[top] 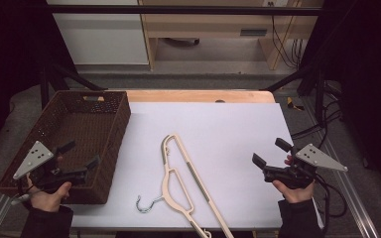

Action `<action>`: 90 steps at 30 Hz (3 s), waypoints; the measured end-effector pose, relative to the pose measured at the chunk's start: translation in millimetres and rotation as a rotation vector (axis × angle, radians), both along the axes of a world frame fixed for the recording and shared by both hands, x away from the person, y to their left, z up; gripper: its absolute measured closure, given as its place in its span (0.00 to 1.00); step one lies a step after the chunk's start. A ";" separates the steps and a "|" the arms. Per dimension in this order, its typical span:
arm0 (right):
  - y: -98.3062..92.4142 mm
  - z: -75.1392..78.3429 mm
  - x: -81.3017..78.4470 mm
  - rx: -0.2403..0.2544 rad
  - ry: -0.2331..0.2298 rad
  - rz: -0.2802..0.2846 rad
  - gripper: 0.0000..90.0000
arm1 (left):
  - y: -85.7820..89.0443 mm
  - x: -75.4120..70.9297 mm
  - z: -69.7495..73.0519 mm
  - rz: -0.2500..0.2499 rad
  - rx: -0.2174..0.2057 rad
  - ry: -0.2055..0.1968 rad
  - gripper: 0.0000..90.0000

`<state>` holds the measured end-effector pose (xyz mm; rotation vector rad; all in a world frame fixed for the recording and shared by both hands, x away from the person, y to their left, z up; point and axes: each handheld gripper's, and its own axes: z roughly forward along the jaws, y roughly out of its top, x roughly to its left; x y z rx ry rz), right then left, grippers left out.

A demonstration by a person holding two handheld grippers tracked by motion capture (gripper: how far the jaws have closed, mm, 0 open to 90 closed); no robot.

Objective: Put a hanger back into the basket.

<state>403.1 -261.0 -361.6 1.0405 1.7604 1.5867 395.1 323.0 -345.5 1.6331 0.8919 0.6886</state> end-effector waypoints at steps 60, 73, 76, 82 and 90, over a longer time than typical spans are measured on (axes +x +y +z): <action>99.4 -4.0 -10.5 -0.174 0.148 0.222 0.09 | -150.9 15.7 -107.7 -0.429 0.494 0.508 0.78; 104.7 -7.9 -9.7 -0.188 0.161 0.235 0.09 | -152.4 18.1 -113.2 -0.452 0.498 0.544 0.95; 109.2 -9.7 -10.0 -0.198 0.166 0.247 0.09 | -152.9 17.4 -111.9 -0.441 0.484 0.548 0.96; 120.4 -14.6 -10.6 -0.214 0.184 0.272 0.10 | -154.0 15.1 -108.3 -0.446 0.492 0.547 0.97; 151.6 -32.4 -13.1 -0.277 0.241 0.342 0.15 | -156.6 8.8 -97.6 -0.451 0.507 0.508 0.98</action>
